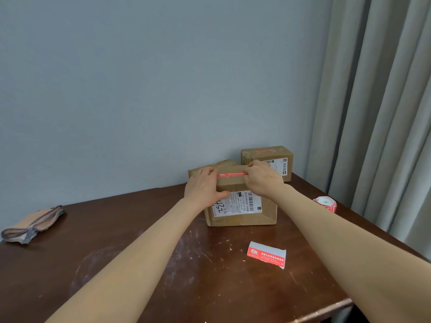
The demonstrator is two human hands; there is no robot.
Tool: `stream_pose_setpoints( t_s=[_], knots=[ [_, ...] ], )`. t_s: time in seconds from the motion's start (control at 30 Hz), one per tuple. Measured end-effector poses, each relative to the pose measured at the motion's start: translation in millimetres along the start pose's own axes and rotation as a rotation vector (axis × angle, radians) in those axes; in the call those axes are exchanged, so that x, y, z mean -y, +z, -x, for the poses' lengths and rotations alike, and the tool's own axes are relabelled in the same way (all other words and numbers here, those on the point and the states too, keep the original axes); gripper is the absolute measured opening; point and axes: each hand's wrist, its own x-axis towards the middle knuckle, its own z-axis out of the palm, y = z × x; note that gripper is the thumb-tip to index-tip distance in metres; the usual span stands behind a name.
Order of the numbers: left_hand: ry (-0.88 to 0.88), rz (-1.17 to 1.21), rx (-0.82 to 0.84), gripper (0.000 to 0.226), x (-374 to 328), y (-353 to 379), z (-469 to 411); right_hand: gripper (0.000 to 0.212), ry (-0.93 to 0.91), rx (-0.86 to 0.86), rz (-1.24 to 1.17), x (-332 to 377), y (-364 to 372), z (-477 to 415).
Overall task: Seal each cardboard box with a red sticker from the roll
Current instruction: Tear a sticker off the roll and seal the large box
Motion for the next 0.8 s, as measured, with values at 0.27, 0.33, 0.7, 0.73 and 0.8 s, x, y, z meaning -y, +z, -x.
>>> stream_pose_setpoints(
  t_s=[0.27,0.33,0.7,0.73,0.8],
  knots=[
    [0.006,-0.041,0.079,0.073,0.1,1.8,-3.7,0.045,0.020,0.012,0.012,-2.7,4.4,-1.9],
    [0.002,-0.034,0.094,0.071,0.2,2.1,-3.4,0.045,0.025,0.012,-0.003,-3.7,3.2,-2.4],
    [0.000,0.007,0.150,0.072,4.9,-4.1,-5.0,0.044,0.030,0.021,0.016,-2.6,0.9,-3.6],
    [-0.001,0.008,0.152,0.073,5.3,-4.1,-5.3,0.043,0.035,0.032,0.011,-2.0,0.0,-3.7],
    [0.012,-0.006,0.147,0.073,5.6,-4.0,-3.7,0.043,0.035,0.055,-0.004,-0.8,-2.7,-3.2]
  ],
)
